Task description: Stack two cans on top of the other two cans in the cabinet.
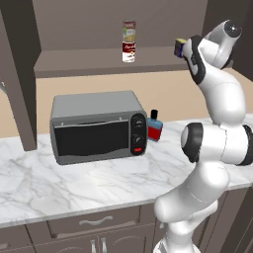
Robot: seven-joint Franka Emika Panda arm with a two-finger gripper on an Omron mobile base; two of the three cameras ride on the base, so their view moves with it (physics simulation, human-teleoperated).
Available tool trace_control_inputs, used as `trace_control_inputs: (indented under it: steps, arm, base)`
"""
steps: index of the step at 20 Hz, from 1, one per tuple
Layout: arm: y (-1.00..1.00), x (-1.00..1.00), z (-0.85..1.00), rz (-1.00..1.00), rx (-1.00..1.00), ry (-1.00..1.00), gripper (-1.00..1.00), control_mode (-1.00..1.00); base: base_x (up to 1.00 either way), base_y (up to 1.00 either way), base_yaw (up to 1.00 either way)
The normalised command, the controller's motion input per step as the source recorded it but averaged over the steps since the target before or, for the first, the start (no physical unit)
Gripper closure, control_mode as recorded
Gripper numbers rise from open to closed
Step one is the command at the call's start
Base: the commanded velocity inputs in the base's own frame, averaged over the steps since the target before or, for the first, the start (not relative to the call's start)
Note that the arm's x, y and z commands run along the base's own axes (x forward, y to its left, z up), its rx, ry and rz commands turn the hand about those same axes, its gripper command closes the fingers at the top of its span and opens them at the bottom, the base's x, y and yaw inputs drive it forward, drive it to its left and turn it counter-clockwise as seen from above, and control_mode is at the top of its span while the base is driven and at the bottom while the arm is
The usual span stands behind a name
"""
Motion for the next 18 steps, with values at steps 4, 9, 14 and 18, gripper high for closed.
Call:
trace_control_inputs:
  steps: [4, 9, 14, 18]
  arm:
    - [0.0, 0.12, -0.03, 0.0, 0.0, 0.0, -1.0, -1.0]
    - [0.0, 0.08, -0.07, 0.03, 0.0, 0.0, -1.0, -1.0]
    - [0.02, 0.0, -0.14, 0.08, 0.0, 0.05, 1.0, -1.0]
    - [0.01, 0.0, -0.13, 0.12, 0.0, 0.03, 1.0, -1.0]
  base:
    - [0.0, 0.0, 0.0]
    - [0.0, 0.0, 0.0]
    - [0.0, 0.0, 0.0]
    - [0.0, 0.0, 0.0]
